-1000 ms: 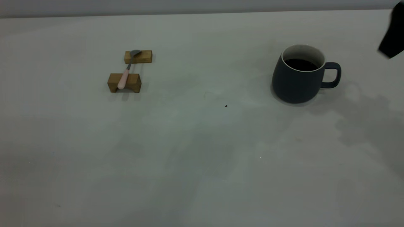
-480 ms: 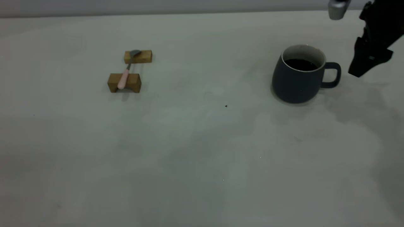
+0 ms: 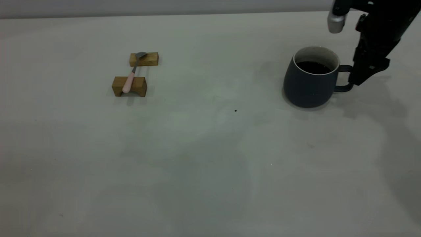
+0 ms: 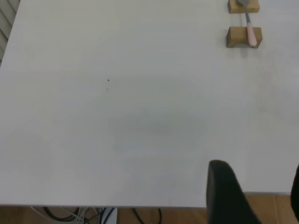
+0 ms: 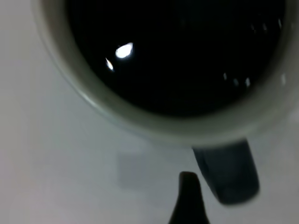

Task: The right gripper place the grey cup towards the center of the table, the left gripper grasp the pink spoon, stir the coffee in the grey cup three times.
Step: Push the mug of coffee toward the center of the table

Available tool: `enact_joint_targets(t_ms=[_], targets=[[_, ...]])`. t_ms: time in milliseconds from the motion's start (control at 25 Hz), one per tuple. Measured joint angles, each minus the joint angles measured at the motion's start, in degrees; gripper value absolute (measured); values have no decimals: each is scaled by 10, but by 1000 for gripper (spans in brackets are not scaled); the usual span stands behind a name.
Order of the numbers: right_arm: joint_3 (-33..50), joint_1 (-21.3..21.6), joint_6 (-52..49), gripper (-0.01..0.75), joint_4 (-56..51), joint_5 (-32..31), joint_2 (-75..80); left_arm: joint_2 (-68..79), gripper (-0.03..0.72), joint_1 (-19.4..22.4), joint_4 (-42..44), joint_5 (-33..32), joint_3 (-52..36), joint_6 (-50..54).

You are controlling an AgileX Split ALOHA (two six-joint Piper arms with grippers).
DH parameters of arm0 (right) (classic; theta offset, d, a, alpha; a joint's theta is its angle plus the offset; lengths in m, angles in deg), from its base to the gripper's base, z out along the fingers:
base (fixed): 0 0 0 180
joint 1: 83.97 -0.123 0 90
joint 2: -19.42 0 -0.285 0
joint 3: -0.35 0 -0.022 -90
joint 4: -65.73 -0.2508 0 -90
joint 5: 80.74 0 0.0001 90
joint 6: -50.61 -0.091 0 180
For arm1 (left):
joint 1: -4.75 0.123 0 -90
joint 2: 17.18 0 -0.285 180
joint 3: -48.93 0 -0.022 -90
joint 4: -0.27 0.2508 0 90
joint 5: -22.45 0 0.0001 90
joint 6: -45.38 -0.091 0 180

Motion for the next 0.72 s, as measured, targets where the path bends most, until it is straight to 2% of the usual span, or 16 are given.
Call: enact_joint_targets(t_ms=[320, 600, 720], targets=[[0, -22, 24, 471, -33, -6, 5, 0, 419, 0, 0, 0, 0, 0], [0, -43, 25, 195, -47, -19, 5, 0, 419, 0, 0, 0, 0, 0], [0, -49, 23, 174, -62, -18, 6, 0, 419, 0, 0, 0, 0, 0]])
